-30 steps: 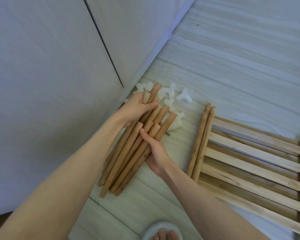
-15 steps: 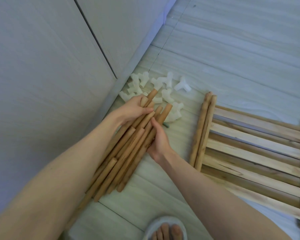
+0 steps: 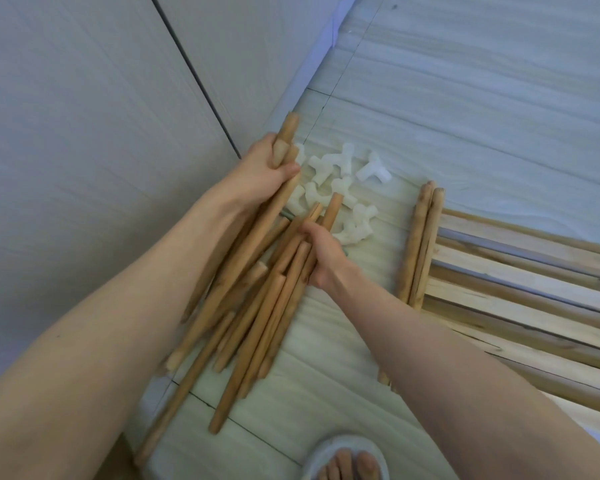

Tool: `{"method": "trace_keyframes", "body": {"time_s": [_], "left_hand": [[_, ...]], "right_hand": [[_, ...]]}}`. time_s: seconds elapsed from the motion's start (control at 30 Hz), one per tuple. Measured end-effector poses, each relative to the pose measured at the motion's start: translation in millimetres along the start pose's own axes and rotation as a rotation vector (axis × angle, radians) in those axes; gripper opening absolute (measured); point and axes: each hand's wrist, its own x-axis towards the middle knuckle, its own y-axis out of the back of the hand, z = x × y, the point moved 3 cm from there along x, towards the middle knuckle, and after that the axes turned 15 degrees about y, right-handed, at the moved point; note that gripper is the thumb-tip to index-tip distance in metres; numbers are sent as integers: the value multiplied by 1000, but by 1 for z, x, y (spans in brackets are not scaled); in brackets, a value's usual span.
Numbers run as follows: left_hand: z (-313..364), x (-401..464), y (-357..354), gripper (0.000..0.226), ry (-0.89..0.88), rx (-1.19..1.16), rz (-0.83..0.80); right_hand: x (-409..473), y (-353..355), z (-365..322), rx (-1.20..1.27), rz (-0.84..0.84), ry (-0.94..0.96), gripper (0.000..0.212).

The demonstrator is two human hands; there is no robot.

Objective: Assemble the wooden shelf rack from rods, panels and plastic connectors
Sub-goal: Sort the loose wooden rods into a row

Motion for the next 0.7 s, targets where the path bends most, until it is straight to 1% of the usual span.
{"method": "trace_keyframes", "body": {"time_s": [0.1, 0.2, 0.23, 0.3, 0.33, 0.37, 0.43, 0.5, 0.57, 0.63, 0.67, 0.7], "left_hand": [[19, -6, 11, 18, -61, 14, -7], [22, -13, 11, 18, -69, 37, -13], [21, -15, 11, 19, -63, 41, -10], [18, -18, 12, 23, -52, 57, 3], [16, -20, 14, 22, -52, 56, 10], [14, -22, 15, 20, -54, 44, 13], [9, -26, 17, 20, -45, 16, 12], [3, -31, 16, 21, -21, -5, 8], [-4, -36, 15, 21, 6, -33, -6], [-9, -39, 14, 21, 29, -51, -21], [-11, -40, 14, 21, 33, -54, -25], [-13, -42, 14, 21, 37, -54, -24]], "right_hand": [[1, -2, -1, 6, 25, 74, 40], [5, -6, 6, -30, 83, 147, 45], [6, -6, 8, -33, 102, 161, 41], [8, -7, 9, -54, 124, 176, 23], [8, -6, 10, -72, 136, 181, 18], [9, -5, 10, -69, 144, 185, 20], [11, -2, 11, -38, 154, 180, 34], [13, 1, 10, -19, 176, 166, 38], [13, 2, 8, -1, 166, 147, 29], [11, 1, 3, 24, 130, 138, 8], [10, 1, 0, 34, 115, 133, 7], [10, 1, -2, 36, 105, 131, 12]]}}
